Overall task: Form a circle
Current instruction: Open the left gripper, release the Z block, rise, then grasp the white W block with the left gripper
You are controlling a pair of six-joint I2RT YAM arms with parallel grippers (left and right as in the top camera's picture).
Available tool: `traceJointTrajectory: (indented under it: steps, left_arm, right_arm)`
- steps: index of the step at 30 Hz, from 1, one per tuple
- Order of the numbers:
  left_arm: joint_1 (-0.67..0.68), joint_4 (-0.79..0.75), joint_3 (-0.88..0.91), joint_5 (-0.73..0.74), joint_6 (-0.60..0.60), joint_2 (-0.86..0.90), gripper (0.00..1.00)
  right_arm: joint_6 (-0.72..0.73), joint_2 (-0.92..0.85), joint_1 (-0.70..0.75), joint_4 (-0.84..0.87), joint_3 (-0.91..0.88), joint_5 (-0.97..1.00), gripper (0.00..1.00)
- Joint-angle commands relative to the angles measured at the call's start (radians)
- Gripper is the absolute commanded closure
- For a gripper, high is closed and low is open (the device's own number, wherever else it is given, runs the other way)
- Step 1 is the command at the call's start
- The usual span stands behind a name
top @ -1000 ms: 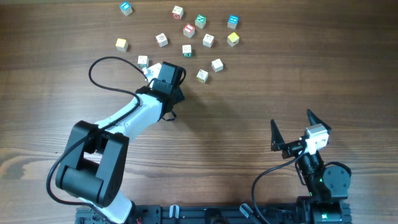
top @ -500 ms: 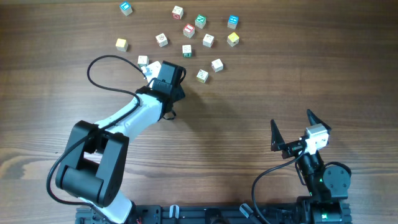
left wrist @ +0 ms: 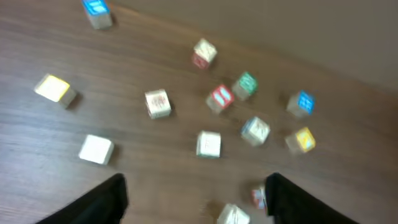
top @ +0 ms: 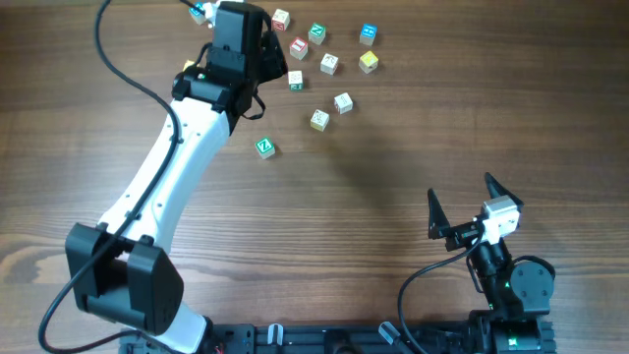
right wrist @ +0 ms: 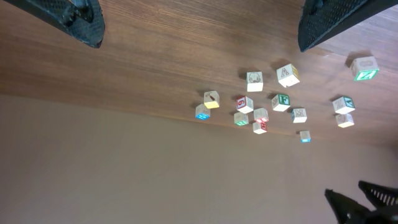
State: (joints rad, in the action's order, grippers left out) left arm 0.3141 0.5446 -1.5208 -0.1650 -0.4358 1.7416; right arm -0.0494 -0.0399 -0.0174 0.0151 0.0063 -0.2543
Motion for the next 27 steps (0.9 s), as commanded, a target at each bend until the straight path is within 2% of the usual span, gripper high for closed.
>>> traceJointTrajectory:
  steps: [1, 5, 12, 19, 25, 27]
  left_arm:
    - [0.021, 0.04, 0.002, 0.115, 0.094, 0.069, 0.22]
    - [0.048, 0.08, 0.002, 0.115, 0.116, 0.189, 0.21]
    - [0.022, -0.024, 0.002, 0.112, 0.114, 0.274, 0.31]
    - [0.022, -0.215, 0.002, 0.112, 0.111, 0.363, 0.33]
    - [0.022, -0.473, 0.002, 0.112, 0.108, 0.454, 0.35]
    - [0.022, -0.5, 0.002, 0.111, 0.107, 0.478, 0.35]
  right_arm:
    - [0.003, 0.009, -0.003, 0.006, -0.001, 0.003, 0.0]
    - [0.003, 0.009, -0.003, 0.005, -0.001, 0.003, 0.0]
    - [0.003, 0.009, -0.003, 0.005, -0.001, 0.003, 0.0]
    - [0.003, 0.009, -0.003, 0.005, -0.001, 0.003, 0.0]
    - [0.004, 0.009, -0.003, 0.006, -0.001, 0.003, 0.0]
    - [0.003, 0.009, -0.003, 0.005, -0.001, 0.003, 0.0]
